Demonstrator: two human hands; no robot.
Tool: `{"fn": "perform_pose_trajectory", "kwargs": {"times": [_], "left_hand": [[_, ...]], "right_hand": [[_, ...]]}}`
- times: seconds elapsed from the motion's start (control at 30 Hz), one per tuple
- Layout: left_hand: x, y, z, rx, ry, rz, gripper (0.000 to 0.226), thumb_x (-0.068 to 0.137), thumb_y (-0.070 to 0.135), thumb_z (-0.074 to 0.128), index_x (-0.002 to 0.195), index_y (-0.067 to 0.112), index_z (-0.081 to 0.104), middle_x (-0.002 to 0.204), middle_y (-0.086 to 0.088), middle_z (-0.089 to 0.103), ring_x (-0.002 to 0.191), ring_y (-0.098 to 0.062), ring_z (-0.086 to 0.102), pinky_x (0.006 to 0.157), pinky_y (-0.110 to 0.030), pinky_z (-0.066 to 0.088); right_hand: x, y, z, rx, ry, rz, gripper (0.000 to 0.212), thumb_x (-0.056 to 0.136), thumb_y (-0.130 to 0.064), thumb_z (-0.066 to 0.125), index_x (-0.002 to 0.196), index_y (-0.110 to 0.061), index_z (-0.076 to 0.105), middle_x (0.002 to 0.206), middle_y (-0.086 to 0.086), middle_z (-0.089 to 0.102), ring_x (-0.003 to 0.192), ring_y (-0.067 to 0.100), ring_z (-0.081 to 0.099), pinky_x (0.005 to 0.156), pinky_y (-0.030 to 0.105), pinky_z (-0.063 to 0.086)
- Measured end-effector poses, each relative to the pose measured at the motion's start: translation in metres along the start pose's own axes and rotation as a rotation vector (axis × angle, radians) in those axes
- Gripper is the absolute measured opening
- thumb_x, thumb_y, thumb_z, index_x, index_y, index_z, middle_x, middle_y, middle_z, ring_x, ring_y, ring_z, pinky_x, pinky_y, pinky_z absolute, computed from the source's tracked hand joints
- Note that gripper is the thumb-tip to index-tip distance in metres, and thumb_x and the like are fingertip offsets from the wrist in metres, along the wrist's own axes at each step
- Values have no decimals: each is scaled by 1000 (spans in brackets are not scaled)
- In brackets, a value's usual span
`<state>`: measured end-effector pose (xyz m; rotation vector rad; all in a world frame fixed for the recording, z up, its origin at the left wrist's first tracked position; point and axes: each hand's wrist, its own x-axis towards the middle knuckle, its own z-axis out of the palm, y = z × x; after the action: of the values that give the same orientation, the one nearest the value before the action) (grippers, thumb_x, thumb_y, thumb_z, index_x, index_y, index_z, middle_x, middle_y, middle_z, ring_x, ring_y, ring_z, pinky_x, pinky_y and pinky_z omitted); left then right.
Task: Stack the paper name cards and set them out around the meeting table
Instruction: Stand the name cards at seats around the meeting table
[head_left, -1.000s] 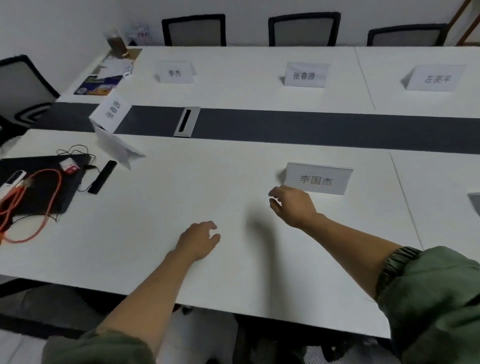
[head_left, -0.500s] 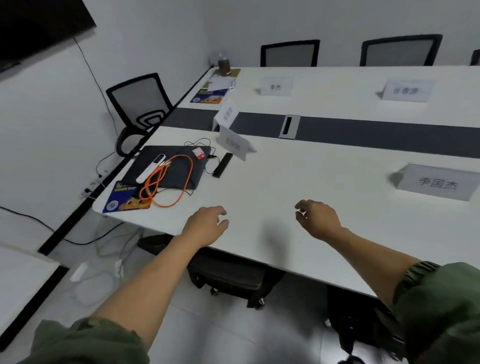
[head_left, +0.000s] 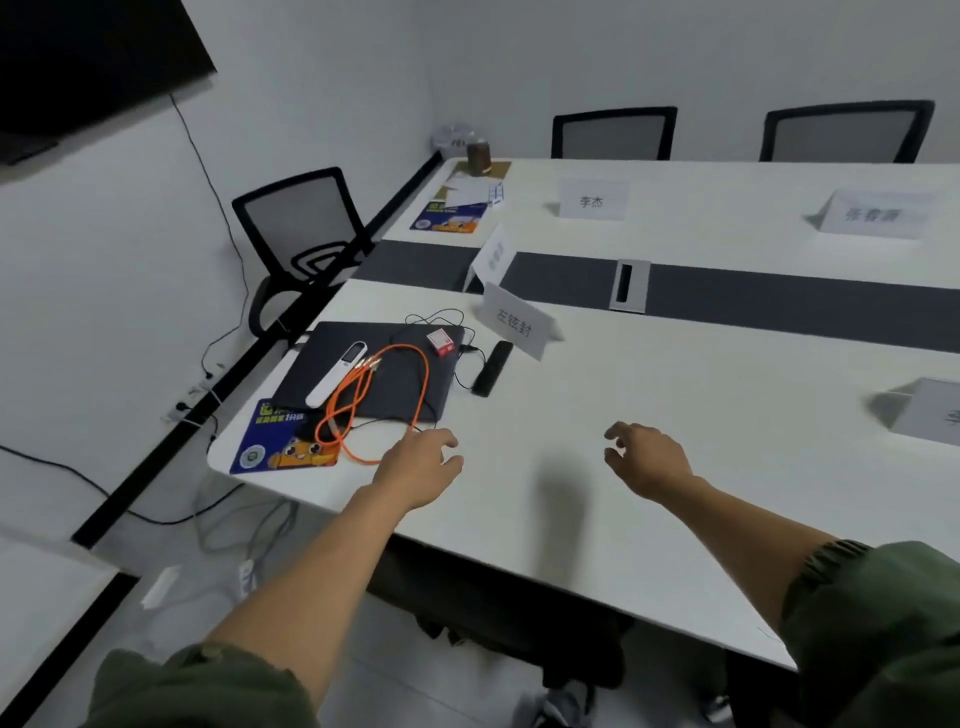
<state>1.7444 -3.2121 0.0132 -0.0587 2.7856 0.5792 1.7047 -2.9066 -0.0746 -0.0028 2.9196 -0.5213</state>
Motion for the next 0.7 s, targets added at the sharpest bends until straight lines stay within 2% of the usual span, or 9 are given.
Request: {"fn": "perform_pose_trajectory", "kwargs": {"times": [0.13, 0.33, 0.5, 0.7], "left_hand": [[60, -8, -14, 30, -41, -6, 39, 94, 36, 53, 131, 21, 55, 117, -5, 63, 107, -23, 58, 91, -38, 50], [113, -15, -14, 31, -89, 15, 39, 94, 35, 54, 129, 20, 57, 115, -4, 64, 105, -22, 59, 89, -36, 51], [179, -17, -20, 63, -119, 69, 36, 93, 33, 55, 125, 19, 60, 110, -5, 65, 98, -23, 61, 86, -37, 52], [278, -15, -22, 178, -111, 229, 38, 94, 26, 55, 130, 15, 55, 128, -8, 52, 120, -28, 50, 96, -40, 45]], "right_hand": [[49, -8, 10, 17, -32, 69, 38, 96, -36, 49, 132, -26, 53, 123, 0, 62, 113, 23, 57, 87, 32, 45], [79, -6, 23, 1, -99, 145, 42, 97, -38, 47, 137, -25, 48, 127, 2, 57, 115, 23, 56, 89, 32, 45], [115, 7, 36, 29, -80, 267, 45, 97, -37, 47, 139, -21, 45, 136, 6, 49, 125, 26, 45, 92, 37, 43], [148, 34, 66, -31, -50, 410, 53, 96, -43, 45, 144, -22, 36, 151, 9, 30, 140, 30, 27, 103, 43, 36]]}}
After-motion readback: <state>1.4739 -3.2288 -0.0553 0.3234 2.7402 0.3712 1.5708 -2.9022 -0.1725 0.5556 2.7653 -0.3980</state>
